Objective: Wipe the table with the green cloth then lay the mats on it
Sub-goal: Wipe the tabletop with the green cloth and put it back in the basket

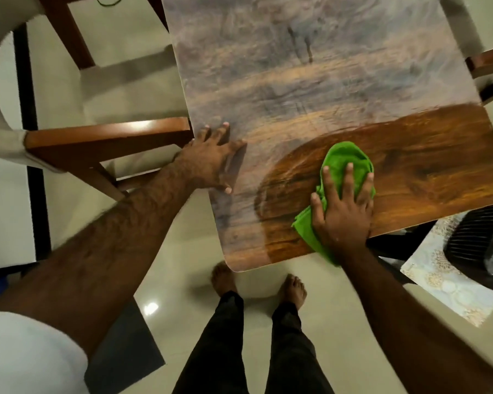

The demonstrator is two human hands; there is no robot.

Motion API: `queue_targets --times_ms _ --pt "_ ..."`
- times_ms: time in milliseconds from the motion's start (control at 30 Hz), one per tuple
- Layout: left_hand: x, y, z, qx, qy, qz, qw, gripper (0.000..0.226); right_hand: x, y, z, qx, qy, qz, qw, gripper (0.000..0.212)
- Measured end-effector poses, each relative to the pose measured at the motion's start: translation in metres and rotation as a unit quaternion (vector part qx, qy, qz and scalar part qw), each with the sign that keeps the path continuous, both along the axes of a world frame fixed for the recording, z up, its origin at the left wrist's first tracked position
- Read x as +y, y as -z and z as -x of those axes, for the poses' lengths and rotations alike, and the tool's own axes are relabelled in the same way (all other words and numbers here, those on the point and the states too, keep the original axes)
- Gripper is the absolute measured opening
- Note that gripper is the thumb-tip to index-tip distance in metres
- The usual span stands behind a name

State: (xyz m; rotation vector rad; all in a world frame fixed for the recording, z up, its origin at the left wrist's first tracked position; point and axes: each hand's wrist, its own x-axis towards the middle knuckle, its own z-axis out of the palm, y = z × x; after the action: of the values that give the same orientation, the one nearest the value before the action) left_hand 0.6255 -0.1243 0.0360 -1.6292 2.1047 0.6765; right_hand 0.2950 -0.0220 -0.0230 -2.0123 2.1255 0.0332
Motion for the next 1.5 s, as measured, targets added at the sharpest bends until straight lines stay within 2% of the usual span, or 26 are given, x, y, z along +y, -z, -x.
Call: queue_targets --times_ms 67,200,300,433,567,700,867,1033,1100,1233,1333,1400,1500 --pt "-0.004 0.001 -0.008 0.027 0.005 0.008 1.000 0.129 -0.033 0.003 -0.017 -0.002 0.039 0.012 0.999 0.072" --pt "-0.015 0.002 -0.025 0.093 0.022 0.065 0.993 0.091 -0.060 0.007 -0.081 0.005 0.047 0.030 0.998 0.074" --pt "-0.014 0.012 -0.033 0.109 0.026 0.081 0.990 0.085 -0.034 0.004 -0.139 -0.012 -0.038 0.028 0.999 0.076" --pt "-0.017 0.029 -0.037 0.112 0.030 0.064 0.991 0.088 0.045 -0.004 -0.195 -0.040 -0.181 -0.048 0.981 0.078" --pt "-0.017 0.031 -0.038 0.115 0.046 0.067 0.990 0.088 0.114 -0.004 -0.172 -0.058 -0.226 -0.038 0.972 0.075" --pt "-0.019 0.040 -0.047 0.127 0.054 0.061 0.989 0.094 0.120 0.000 -0.124 -0.030 -0.210 -0.024 0.977 0.077" --pt "-0.017 0.036 -0.043 0.119 0.022 0.035 0.992 0.094 0.058 0.002 -0.080 -0.001 -0.072 -0.019 0.997 0.077" --pt "-0.018 0.043 -0.043 0.111 0.020 0.042 0.993 0.087 0.006 0.002 -0.119 -0.002 0.013 0.002 1.000 0.075" --pt "-0.017 0.045 -0.042 0.111 0.016 0.045 0.993 0.085 0.000 0.000 -0.150 -0.009 -0.014 0.001 1.000 0.076" --pt "-0.012 0.040 -0.035 0.134 0.012 0.056 0.989 0.075 0.035 -0.003 -0.202 -0.044 -0.151 -0.038 0.987 0.077" --pt "-0.002 0.035 -0.033 0.150 0.037 0.109 0.982 0.068 0.078 -0.001 -0.190 -0.072 -0.210 -0.031 0.975 0.074" --pt "0.001 0.031 -0.031 0.163 0.028 0.120 0.979 0.069 0.093 0.000 -0.162 -0.068 -0.204 -0.018 0.976 0.076" --pt "0.000 0.022 -0.030 0.170 -0.008 0.102 0.980 0.070 0.076 0.002 -0.129 -0.037 -0.138 -0.003 0.990 0.078"
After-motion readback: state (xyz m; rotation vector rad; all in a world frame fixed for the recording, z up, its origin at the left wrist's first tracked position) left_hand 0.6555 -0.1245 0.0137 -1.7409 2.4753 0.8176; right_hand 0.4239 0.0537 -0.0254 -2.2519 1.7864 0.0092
